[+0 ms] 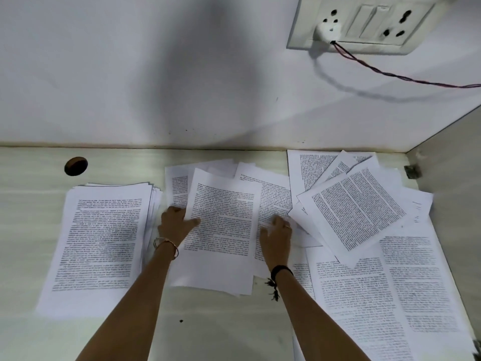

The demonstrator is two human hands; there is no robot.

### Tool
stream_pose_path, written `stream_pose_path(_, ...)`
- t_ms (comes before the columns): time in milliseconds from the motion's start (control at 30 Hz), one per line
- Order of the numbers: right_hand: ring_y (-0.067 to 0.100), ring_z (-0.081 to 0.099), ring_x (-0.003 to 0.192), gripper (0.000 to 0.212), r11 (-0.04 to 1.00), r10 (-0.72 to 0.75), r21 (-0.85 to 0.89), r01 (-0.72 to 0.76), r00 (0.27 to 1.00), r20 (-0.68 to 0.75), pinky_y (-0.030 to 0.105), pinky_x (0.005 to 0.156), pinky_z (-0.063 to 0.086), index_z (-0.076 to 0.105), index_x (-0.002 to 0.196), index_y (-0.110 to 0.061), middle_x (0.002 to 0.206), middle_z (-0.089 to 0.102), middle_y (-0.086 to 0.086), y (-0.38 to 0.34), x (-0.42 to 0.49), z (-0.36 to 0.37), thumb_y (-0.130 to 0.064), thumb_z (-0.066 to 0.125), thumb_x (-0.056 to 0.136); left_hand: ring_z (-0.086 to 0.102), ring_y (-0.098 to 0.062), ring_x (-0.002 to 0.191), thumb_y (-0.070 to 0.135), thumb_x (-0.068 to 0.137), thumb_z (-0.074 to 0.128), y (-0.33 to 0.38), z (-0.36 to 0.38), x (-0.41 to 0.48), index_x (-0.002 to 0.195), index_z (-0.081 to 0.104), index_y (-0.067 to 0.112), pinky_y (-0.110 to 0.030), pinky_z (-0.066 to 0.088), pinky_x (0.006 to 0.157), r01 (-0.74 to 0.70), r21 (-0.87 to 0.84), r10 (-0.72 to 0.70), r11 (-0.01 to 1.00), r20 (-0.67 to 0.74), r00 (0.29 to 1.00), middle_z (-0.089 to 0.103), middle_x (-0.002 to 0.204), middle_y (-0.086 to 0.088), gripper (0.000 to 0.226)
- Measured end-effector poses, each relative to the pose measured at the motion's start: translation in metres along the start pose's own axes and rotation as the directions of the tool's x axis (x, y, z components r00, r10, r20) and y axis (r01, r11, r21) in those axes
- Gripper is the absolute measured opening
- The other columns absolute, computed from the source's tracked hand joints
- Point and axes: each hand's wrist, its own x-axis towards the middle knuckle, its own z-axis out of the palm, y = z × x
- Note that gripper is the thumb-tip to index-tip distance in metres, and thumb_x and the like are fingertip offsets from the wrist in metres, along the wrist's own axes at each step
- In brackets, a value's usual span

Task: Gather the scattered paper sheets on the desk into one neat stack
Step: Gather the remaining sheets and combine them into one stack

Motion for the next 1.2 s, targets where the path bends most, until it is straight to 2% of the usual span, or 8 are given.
stream_pose_path(167, 0.035, 0.035, 0.129, 0.06, 0.974, 0.2, -0.077, -0.212, 0.97, -0.136, 0.046, 0.102, 0.038, 0.04, 0.138, -0.004, 0.142, 0.04, 0.017, 0.007, 0.002, -0.004, -0.022, 0.063, 0.086, 0.064, -0.026, 0.097, 0.037, 0.07, 0.074, 0.017, 0.003, -0.008, 0.1, 0.07, 0.006, -0.04, 0.052, 0.091, -0.042, -0.271, 0.053, 0.962, 0.032, 0.998, 0.067, 0.108, -0.012, 0.043)
stream_pose_path(300, 0.034, 0.039, 0.125, 0.051, 0.998, 0.057, 0.017, -0.056, 0.99, -0.127, 0.04, 0.106, 0.034, 0.046, 0.134, 0.0, 0.133, 0.048, 0.02, 0.008, 0.002, -0.002, -0.014, 0.06, 0.087, 0.064, -0.025, 0.098, 0.016, 0.079, 0.073, 0.032, 0.011, -0.02, 0.113, 0.063, 0.008, -0.032, 0.05, 0.089, 0.028, -0.422, 0.025, 0.906, 0.118, 0.993, 0.069, 0.109, -0.009, 0.035)
stream_pose_path(467, 0.032, 0.039, 0.127, 0.054, 0.991, 0.037, 0.135, -0.024, 0.995, -0.096, 0.036, 0.102, 0.036, 0.04, 0.138, -0.004, 0.136, 0.043, 0.017, 0.001, 0.006, -0.006, -0.014, 0.06, 0.089, 0.062, -0.032, 0.1, 0.005, 0.079, 0.069, 0.039, 0.013, -0.017, 0.122, 0.052, 0.007, -0.032, 0.046, 0.083, 0.037, -0.528, -0.142, 0.848, -0.16, 0.977, 0.065, 0.114, -0.014, 0.046)
stream_pose_path(667, 0.028, 0.04, 0.125, 0.05, 0.981, -0.168, 0.106, 0.16, 0.983, 0.077, 0.033, 0.103, 0.037, 0.045, 0.135, -0.005, 0.134, 0.045, 0.013, -0.009, 0.011, 0.004, -0.012, 0.059, 0.087, 0.052, -0.04, 0.114, 0.013, 0.084, 0.061, 0.009, 0.009, -0.006, 0.13, 0.049, 0.001, -0.043, 0.045, 0.091, 0.208, -0.224, -0.256, 0.952, -0.215, 0.942, 0.056, 0.123, -0.023, 0.049)
stream_pose_path(800, 0.033, 0.045, 0.114, 0.046, 0.994, -0.096, 0.062, 0.093, 0.995, 0.039, 0.037, 0.094, 0.038, 0.049, 0.119, -0.001, 0.123, 0.05, 0.017, -0.019, 0.021, 0.012, -0.021, 0.063, 0.08, 0.039, -0.038, 0.124, 0.023, 0.08, 0.07, -0.002, 0.019, -0.016, 0.125, 0.053, 0.0, -0.044, 0.035, 0.1, 0.252, -0.163, -0.29, 0.954, -0.287, 0.913, 0.048, 0.131, -0.023, 0.053)
stream_pose_path(933, 0.022, 0.046, 0.113, 0.038, 0.973, -0.228, 0.084, 0.213, 0.939, 0.257, 0.023, 0.09, 0.035, 0.051, 0.121, -0.006, 0.124, 0.052, 0.011, -0.033, 0.026, 0.012, -0.018, 0.061, 0.087, 0.051, -0.035, 0.121, 0.017, 0.078, 0.074, 0.006, 0.015, -0.021, 0.132, 0.043, 0.0, -0.042, 0.043, 0.1, 0.181, -0.608, -0.36, 0.773, -0.184, 0.915, 0.052, 0.13, -0.018, 0.065)
stream_pose_path(1067, 0.028, 0.043, 0.121, 0.05, 0.987, -0.16, -0.012, 0.163, 0.979, 0.125, 0.032, 0.098, 0.035, 0.045, 0.132, -0.007, 0.129, 0.049, 0.012, -0.029, 0.029, 0.017, -0.023, 0.06, 0.087, 0.062, -0.033, 0.109, 0.016, 0.079, 0.072, -0.008, 0.01, -0.016, 0.12, 0.058, 0.007, -0.044, 0.049, 0.096, 0.218, -0.691, -0.3, 0.689, 0.001, 0.954, 0.065, 0.117, -0.012, 0.044)
stream_pose_path(1200, 0.016, 0.049, 0.101, 0.024, 0.969, -0.246, 0.118, 0.218, 0.908, 0.339, 0.031, 0.09, 0.04, 0.052, 0.111, -0.017, 0.113, 0.05, 0.003, -0.03, 0.022, 0.015, -0.011, 0.055, 0.088, 0.062, -0.028, 0.104, 0.003, 0.082, 0.067, -0.012, 0.007, -0.02, 0.124, 0.056, 0.007, -0.042, 0.048, 0.095, 0.177, -0.744, -0.163, 0.644, 0.092, 0.982, 0.064, 0.116, -0.01, 0.044)
